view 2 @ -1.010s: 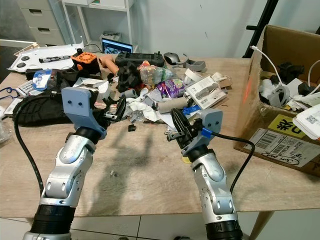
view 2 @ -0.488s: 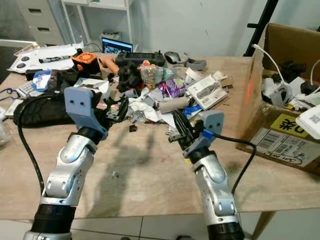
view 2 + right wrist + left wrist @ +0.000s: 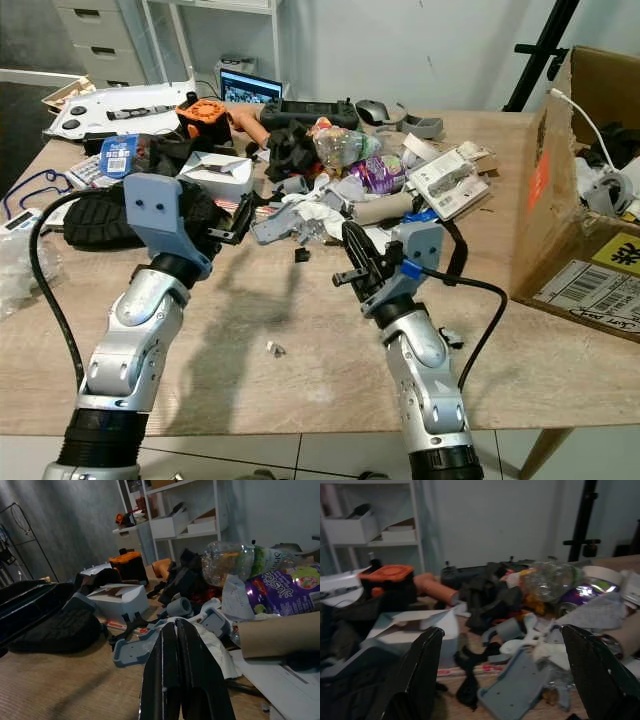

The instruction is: Picking trash to rubbish bin

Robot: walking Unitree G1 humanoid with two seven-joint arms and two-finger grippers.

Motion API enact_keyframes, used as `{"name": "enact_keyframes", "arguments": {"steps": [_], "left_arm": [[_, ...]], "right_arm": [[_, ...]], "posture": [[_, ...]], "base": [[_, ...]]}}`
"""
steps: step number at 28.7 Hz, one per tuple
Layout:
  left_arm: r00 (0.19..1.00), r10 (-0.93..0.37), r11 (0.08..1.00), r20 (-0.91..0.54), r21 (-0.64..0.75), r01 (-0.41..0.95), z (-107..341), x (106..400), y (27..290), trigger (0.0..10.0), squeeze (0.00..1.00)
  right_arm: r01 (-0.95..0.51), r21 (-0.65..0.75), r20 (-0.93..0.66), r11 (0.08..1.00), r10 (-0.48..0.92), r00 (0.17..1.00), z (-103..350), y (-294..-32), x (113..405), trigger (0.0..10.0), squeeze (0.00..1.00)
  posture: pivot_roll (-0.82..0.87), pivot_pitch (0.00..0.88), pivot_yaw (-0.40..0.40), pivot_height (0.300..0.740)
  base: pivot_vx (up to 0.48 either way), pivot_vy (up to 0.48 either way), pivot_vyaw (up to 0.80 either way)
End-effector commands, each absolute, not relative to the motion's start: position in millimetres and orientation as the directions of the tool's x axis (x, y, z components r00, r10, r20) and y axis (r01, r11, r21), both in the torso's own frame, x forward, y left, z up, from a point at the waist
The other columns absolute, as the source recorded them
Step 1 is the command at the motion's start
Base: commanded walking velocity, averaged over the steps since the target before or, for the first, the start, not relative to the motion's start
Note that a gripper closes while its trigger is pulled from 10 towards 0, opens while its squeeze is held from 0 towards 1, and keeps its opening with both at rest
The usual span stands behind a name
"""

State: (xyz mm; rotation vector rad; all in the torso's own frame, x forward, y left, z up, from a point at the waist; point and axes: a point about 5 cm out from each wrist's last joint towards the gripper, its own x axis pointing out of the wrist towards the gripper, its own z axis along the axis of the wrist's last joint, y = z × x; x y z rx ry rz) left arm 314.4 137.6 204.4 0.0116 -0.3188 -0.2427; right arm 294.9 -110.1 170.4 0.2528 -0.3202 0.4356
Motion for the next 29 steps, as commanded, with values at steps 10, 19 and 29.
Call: {"name": "enact_keyframes", "arguments": {"steps": [10, 19, 29], "left_arm": [[0.928, -0.238, 0.970, 0.285, 0.029, 0.240, 200.1, 311.7, 138.0, 10.0, 0.00], [0.926, -0.221, 0.975, 0.304, 0.065, 0.212, 200.9, 310.6, 140.0, 10.0, 0.00], [0.939, -0.211, 0.978, 0.273, 0.060, 0.202, 197.6, 300.9, 163.0, 10.0, 0.00]], "right_arm": [[-0.436, 0.174, 0.328, 0.883, 0.366, 0.871, 164.9, -113.4, 291.6, 10.0, 0.00], [-0.480, 0.207, 0.359, 0.853, 0.390, 0.848, 167.8, -111.7, 287.4, 10.0, 0.00], [-0.510, 0.057, 0.285, 0.858, 0.476, 0.832, 167.0, -115.5, 270.4, 10.0, 0.00]], "posture": [[0.04, 0.164, 0.001, 0.740], [0.03, 0.148, -0.002, 0.740], [0.02, 0.172, -0.009, 0.740]], "base": [[0.000, -0.192, 0.00], [0.000, 0.000, 0.00], [0.000, 0.000, 0.00]]}}
